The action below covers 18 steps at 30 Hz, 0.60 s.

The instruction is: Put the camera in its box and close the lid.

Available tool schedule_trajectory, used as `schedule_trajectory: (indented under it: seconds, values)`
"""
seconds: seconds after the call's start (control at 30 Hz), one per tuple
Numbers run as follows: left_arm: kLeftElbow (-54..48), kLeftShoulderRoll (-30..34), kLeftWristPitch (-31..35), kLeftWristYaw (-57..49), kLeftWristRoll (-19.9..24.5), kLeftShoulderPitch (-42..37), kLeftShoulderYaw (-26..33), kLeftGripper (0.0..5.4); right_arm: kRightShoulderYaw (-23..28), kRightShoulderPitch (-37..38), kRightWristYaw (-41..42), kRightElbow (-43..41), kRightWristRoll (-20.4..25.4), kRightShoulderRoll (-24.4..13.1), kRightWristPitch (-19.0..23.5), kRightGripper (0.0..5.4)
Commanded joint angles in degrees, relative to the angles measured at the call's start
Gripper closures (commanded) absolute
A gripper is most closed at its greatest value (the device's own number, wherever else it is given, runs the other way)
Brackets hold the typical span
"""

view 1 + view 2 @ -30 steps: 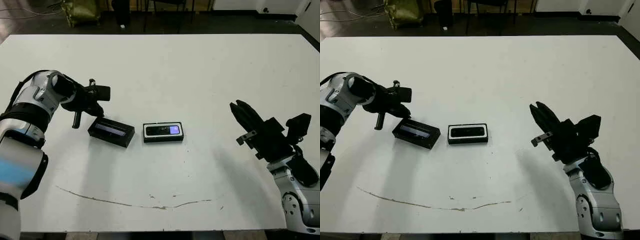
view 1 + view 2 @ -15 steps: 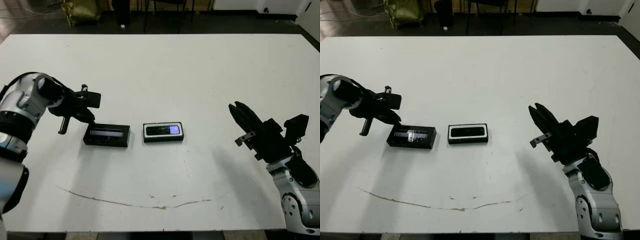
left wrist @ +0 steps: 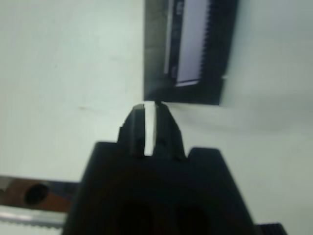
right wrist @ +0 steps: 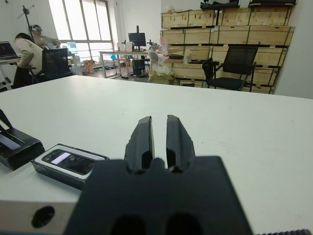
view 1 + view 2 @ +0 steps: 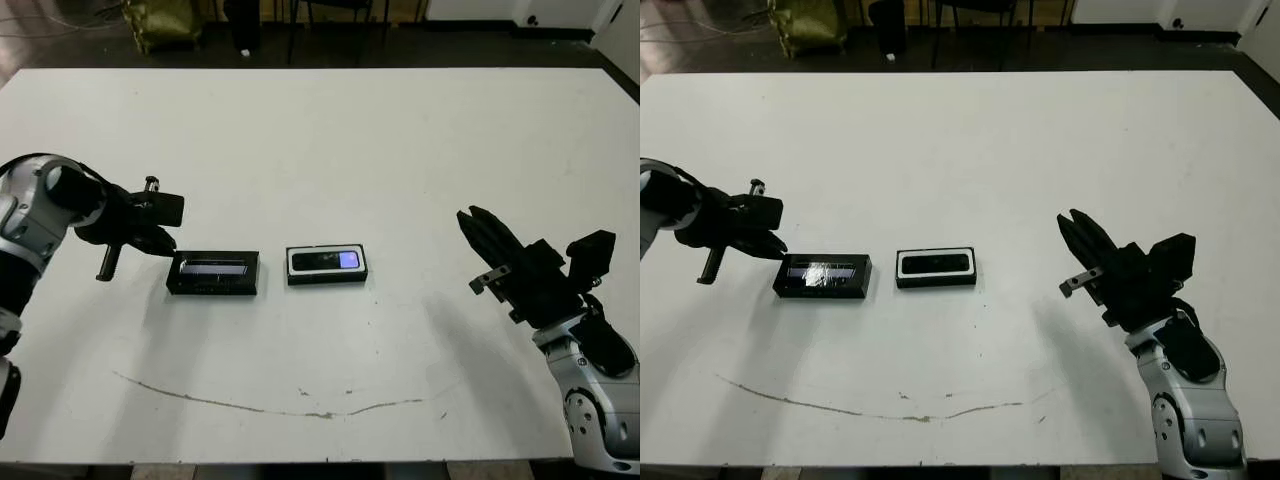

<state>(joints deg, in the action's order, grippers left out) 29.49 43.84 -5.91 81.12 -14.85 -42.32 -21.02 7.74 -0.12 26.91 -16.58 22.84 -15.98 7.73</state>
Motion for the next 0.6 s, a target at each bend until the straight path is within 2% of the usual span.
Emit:
schedule_trajectory:
  seconds: [0.03,0.27,0.6]
  values:
    - [-3.9,1.7,2.4,1.5,2.1,3.2,0.9,5.4,0.3,0.6,-0.1,0.4,0.0,-0.7,0.8,5.39]
    - [-11.6,2.6,5.1,3.2,4.7,7.2,0.6,5.4,0.2,0.5,0.2,0.5,0.2,-0.8,1.0,5.39]
    - [-18.2,4.2,3.9,4.9,5.3,10.9,-0.2,5.4,0.3,0.5,0.7,0.9,0.4,-1.1,0.9,5.39]
